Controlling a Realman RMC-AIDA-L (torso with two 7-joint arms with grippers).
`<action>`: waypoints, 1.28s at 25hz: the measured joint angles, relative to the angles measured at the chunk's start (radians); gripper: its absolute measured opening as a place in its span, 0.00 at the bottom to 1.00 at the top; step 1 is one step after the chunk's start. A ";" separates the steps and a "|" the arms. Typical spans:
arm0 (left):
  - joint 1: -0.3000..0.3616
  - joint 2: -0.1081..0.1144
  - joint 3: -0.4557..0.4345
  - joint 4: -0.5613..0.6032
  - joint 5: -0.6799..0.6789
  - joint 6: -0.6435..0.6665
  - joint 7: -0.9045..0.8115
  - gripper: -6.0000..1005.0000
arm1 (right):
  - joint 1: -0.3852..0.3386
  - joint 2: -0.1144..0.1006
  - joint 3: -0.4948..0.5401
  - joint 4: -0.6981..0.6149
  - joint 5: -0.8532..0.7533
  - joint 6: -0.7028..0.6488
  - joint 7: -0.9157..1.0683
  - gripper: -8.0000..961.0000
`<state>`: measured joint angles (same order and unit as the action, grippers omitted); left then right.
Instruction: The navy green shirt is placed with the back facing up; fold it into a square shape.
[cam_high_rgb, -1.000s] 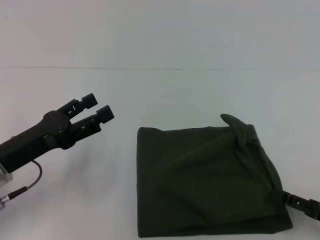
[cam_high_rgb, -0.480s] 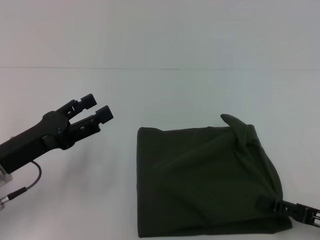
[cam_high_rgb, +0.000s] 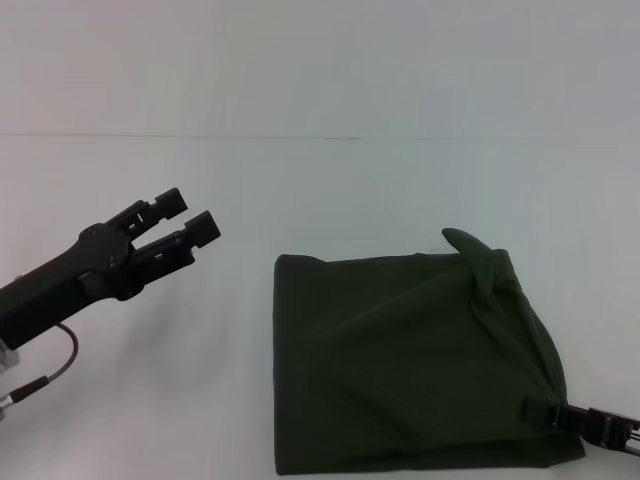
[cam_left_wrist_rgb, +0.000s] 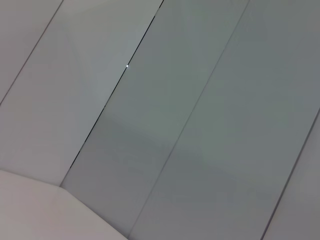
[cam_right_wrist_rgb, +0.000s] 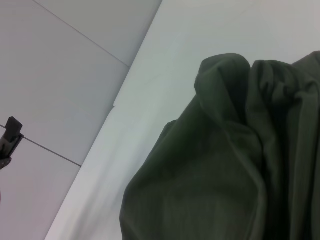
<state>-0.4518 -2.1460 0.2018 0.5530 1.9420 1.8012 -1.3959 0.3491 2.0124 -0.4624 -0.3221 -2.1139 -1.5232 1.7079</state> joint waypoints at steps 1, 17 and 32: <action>0.001 0.000 0.000 0.000 0.000 0.001 0.000 0.94 | 0.001 0.000 0.000 0.000 0.000 -0.002 0.003 0.24; 0.008 0.000 -0.016 -0.001 0.000 0.008 0.009 0.94 | -0.013 -0.004 0.044 -0.013 0.009 -0.174 0.007 0.05; 0.008 -0.002 -0.015 -0.015 0.000 -0.012 0.021 0.94 | -0.083 -0.005 0.043 -0.012 0.001 -0.163 -0.044 0.05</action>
<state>-0.4437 -2.1476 0.1872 0.5381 1.9420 1.7889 -1.3745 0.2664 2.0078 -0.4190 -0.3346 -2.1134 -1.6863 1.6638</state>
